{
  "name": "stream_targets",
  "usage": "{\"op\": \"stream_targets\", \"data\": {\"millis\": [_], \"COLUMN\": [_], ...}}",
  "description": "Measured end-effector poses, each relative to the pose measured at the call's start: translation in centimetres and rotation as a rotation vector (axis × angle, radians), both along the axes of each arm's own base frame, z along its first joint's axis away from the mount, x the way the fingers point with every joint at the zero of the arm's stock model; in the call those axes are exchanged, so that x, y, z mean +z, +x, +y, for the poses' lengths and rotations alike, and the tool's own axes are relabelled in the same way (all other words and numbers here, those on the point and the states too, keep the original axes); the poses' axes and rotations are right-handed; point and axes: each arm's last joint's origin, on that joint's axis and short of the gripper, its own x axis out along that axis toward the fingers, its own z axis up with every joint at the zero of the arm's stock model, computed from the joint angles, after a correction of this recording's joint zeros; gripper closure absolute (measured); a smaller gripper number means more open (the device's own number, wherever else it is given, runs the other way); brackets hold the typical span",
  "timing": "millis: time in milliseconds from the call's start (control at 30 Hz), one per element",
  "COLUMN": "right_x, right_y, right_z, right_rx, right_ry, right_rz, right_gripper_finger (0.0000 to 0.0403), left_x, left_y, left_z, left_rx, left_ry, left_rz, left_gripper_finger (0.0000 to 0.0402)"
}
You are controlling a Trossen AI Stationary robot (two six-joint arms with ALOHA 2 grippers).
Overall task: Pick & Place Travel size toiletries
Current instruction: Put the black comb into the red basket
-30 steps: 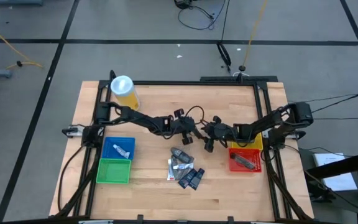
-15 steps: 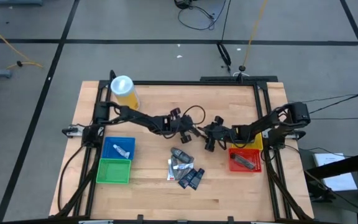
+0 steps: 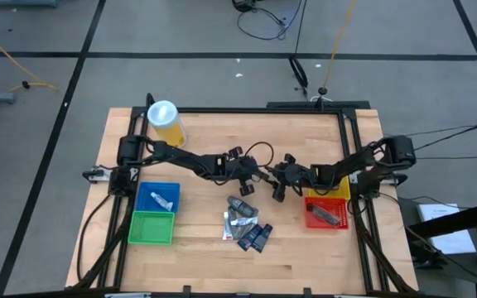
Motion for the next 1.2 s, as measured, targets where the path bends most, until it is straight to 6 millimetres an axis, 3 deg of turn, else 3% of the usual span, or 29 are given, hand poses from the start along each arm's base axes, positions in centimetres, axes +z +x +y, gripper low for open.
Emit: {"op": "stream_targets", "data": {"millis": [300,533,900,1200], "right_x": [-1.2,-1.2,-1.3,-1.3], "right_y": [0.0,-0.1,-0.7,-0.9], "right_z": [-1.6,-2.6,-5.0,-5.5], "right_rx": [-0.003,-0.012,-0.014,-0.012], "right_ry": [0.184,0.323,0.522,0.545], "right_rz": [0.000,-0.018,-0.033,-0.043], "right_gripper_finger": [0.0231,0.0245,0.0248,0.0248], "left_x": [-0.7,-2.9,-3.4,-4.1], "left_y": [0.6,1.0,0.8,1.1], "left_z": [-0.9,-0.3,1.3,1.4], "left_rx": [-0.217,-0.182,-0.123,-0.129], "left_ry": [-0.114,-0.108,-0.143,-0.144], "left_rz": [-0.028,-0.013,-0.008,-0.034], "left_gripper_finger": [0.0376,0.0376,0.0376,0.0376]}}
